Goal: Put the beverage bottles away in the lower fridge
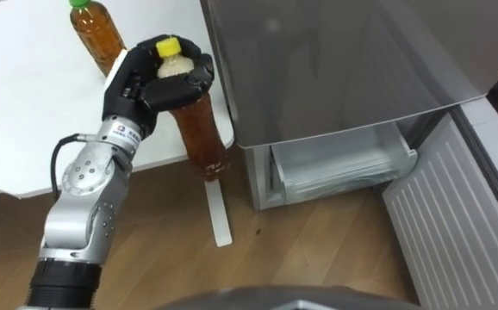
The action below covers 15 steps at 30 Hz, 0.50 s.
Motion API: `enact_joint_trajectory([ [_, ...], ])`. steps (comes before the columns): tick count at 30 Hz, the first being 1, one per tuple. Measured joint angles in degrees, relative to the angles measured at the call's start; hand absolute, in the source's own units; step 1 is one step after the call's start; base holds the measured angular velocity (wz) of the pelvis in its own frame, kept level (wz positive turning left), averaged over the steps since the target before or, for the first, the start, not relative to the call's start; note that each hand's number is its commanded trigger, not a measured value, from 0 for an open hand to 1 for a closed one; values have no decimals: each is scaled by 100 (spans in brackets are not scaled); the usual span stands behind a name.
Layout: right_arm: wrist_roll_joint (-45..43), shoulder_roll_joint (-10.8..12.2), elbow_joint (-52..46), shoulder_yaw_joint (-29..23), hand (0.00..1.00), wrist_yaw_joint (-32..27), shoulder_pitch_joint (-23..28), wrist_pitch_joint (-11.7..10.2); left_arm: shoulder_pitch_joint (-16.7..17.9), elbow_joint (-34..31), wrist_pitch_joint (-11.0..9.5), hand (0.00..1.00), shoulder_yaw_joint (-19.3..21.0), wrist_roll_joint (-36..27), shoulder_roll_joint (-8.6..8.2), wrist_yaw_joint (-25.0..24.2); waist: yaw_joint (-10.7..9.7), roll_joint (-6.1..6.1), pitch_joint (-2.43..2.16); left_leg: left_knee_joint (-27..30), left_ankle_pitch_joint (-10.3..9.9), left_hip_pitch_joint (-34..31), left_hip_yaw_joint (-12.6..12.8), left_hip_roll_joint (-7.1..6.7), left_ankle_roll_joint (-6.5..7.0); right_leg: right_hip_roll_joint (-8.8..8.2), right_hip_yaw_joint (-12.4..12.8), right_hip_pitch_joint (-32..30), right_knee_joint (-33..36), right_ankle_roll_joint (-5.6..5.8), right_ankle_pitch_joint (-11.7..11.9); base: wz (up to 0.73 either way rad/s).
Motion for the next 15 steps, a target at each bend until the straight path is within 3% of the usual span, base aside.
enact_joint_trajectory([
  [15,-46,39,-2,10,0,17,-1,-3,0,328,0,100,-8,-1,-14,-7,-4,-71,33,-3,1,-12,6,0,-1,0,-5,-21,4,0,0,0],
])
